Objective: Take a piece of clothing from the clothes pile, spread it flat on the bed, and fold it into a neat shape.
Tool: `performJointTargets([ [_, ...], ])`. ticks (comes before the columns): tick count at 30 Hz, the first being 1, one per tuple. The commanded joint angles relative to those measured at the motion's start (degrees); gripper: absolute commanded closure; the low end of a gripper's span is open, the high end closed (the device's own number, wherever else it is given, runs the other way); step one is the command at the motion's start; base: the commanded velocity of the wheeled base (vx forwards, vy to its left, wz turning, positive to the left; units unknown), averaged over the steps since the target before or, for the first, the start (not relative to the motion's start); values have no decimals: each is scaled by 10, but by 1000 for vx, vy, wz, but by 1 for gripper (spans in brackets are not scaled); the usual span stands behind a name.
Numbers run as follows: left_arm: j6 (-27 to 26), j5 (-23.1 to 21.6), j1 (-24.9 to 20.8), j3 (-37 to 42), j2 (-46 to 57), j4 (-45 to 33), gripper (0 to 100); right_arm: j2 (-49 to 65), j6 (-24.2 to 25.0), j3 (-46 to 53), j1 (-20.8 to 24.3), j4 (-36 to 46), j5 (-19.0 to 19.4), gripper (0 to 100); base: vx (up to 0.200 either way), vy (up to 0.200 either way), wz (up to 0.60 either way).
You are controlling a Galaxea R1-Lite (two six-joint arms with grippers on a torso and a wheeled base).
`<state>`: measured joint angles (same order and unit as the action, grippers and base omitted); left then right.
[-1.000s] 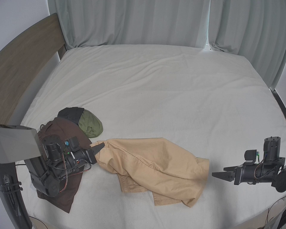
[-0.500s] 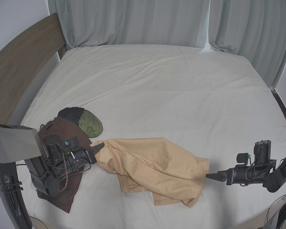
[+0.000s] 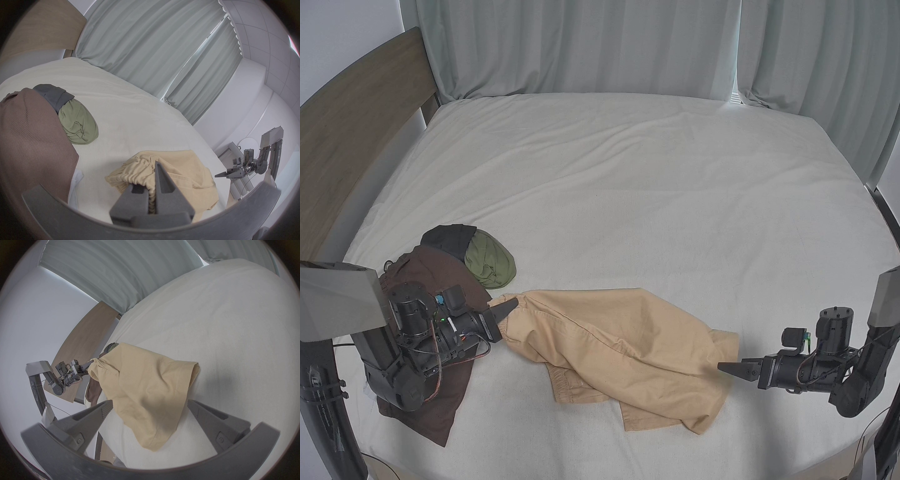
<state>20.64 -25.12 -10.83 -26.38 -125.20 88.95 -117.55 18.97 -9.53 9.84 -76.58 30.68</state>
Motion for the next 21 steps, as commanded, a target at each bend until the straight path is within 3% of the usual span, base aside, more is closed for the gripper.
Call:
performJointTargets([
  [1, 0, 0, 1, -1, 0, 3, 100, -86, 6, 27, 12, -67, -2, 0, 0, 0, 0],
  [5, 0, 0, 1, -2, 0, 2, 100, -129, 17, 32, 15, -120, -4, 0, 0, 0, 0],
  [21, 0, 0, 0, -2, -1, 2, 100, -129, 20, 17, 48, -117, -2, 0, 0, 0, 0],
])
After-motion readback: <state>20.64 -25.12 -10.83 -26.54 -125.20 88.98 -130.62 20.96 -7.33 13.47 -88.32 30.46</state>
